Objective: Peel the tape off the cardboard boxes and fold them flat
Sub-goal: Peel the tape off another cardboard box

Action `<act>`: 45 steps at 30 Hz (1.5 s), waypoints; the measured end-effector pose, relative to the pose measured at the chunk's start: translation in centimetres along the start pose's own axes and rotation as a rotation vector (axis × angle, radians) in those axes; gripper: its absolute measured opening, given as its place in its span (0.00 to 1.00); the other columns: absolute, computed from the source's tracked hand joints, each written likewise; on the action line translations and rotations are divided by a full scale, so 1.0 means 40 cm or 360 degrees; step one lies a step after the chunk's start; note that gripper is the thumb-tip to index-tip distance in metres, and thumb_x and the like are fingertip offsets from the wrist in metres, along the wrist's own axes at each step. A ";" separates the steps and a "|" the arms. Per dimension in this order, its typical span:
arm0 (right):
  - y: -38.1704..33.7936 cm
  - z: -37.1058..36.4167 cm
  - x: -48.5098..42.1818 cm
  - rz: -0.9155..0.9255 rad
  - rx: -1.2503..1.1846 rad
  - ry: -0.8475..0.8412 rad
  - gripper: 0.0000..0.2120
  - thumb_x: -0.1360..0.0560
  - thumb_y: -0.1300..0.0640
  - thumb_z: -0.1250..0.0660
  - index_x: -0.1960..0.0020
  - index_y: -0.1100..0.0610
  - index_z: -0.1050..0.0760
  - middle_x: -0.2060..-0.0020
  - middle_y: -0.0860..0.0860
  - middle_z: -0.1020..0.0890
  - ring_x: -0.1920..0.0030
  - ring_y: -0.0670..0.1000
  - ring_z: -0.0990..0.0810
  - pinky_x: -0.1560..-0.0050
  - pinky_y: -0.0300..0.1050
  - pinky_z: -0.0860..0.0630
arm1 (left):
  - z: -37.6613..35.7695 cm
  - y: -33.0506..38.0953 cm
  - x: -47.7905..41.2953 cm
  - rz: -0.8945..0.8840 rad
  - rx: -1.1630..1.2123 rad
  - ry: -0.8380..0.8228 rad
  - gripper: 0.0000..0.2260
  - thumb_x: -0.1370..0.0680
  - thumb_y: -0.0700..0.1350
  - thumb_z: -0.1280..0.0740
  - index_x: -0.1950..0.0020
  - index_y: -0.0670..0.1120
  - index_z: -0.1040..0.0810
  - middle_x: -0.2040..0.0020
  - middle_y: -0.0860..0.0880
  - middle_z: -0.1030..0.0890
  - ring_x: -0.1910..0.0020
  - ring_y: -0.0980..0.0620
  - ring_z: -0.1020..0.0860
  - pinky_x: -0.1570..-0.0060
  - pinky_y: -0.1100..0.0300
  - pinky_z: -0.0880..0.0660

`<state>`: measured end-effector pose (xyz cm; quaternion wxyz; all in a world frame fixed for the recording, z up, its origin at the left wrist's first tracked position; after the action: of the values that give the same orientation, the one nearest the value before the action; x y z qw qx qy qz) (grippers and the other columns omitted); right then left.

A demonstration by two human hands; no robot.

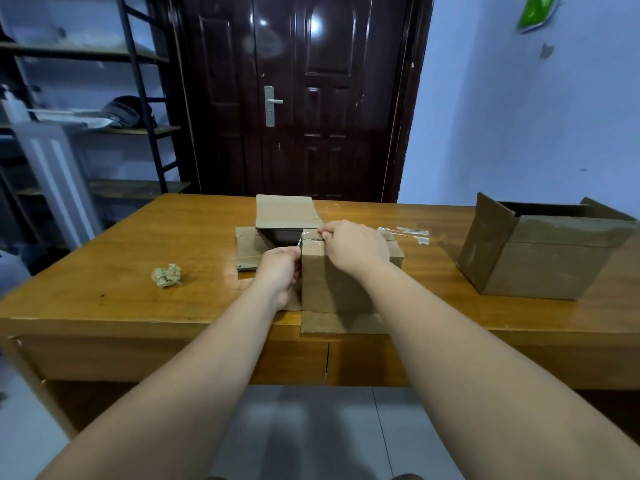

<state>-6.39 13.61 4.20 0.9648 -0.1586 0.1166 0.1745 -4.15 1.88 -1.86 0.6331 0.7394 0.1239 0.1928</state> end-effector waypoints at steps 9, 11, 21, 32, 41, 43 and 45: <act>0.014 -0.012 -0.001 -0.0107 -0.0113 0.0028 0.17 0.18 0.49 0.47 0.35 0.43 0.25 0.41 0.48 0.19 0.42 0.52 0.22 0.38 0.53 0.27 | -0.003 -0.014 -0.004 -0.0242 -0.0289 0.0201 0.08 0.18 0.44 0.40 0.53 0.48 0.23 0.53 0.46 0.20 0.54 0.48 0.25 0.55 0.53 0.27; 0.014 -0.014 0.003 -0.0099 -0.0101 0.0069 0.18 0.18 0.49 0.48 0.35 0.44 0.25 0.42 0.48 0.19 0.42 0.52 0.22 0.37 0.53 0.28 | 0.004 -0.013 -0.008 -0.0300 -0.0336 0.0232 0.08 0.19 0.44 0.39 0.56 0.49 0.23 0.55 0.47 0.19 0.57 0.47 0.24 0.58 0.54 0.28; 0.013 -0.005 0.010 0.0000 -0.0066 0.0015 0.18 0.19 0.44 0.48 0.35 0.45 0.26 0.41 0.48 0.20 0.40 0.52 0.24 0.36 0.52 0.32 | 0.034 0.012 -0.022 -0.0564 -0.0642 0.0119 0.07 0.20 0.39 0.37 0.56 0.46 0.22 0.63 0.51 0.22 0.62 0.53 0.24 0.58 0.58 0.25; 0.010 -0.001 0.004 -0.0021 -0.0117 -0.0100 0.19 0.20 0.41 0.46 0.33 0.42 0.28 0.39 0.46 0.21 0.39 0.51 0.24 0.38 0.52 0.28 | 0.082 0.141 0.006 -0.0200 -0.0206 0.0005 0.06 0.19 0.36 0.39 0.46 0.38 0.23 0.63 0.45 0.22 0.69 0.56 0.23 0.66 0.65 0.25; 0.006 0.001 0.015 0.0045 -0.0055 -0.0019 0.16 0.17 0.53 0.47 0.31 0.47 0.33 0.41 0.53 0.20 0.42 0.56 0.23 0.37 0.54 0.31 | -0.005 0.201 0.059 -0.0430 -0.0361 0.0021 0.08 0.23 0.34 0.36 0.48 0.43 0.21 0.60 0.48 0.21 0.63 0.55 0.26 0.67 0.65 0.26; 0.007 0.001 0.019 0.0030 -0.0062 0.0003 0.11 0.18 0.57 0.46 0.37 0.50 0.34 0.47 0.54 0.19 0.48 0.57 0.23 0.38 0.54 0.31 | -0.019 0.199 0.060 -0.0425 -0.0344 0.0009 0.07 0.23 0.35 0.36 0.48 0.43 0.21 0.59 0.47 0.19 0.62 0.53 0.22 0.60 0.62 0.22; 0.009 0.004 0.022 0.0024 -0.0101 -0.0024 0.05 0.19 0.55 0.47 0.44 0.51 0.35 0.51 0.54 0.20 0.50 0.57 0.25 0.40 0.54 0.32 | -0.022 0.195 0.058 -0.0405 -0.0293 -0.0008 0.07 0.23 0.35 0.36 0.48 0.43 0.21 0.56 0.46 0.18 0.62 0.53 0.20 0.60 0.62 0.22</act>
<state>-5.70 14.26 4.03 0.9587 -0.1869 0.1048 0.1867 -2.93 2.34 6.21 0.7179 0.6569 0.1968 0.1197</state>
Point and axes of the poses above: each hand's wrist, its own x-axis away from the middle knuckle, its own z-axis out of the back of the hand, y = z × x, the point moved 3 cm from there along -x, towards the middle knuckle
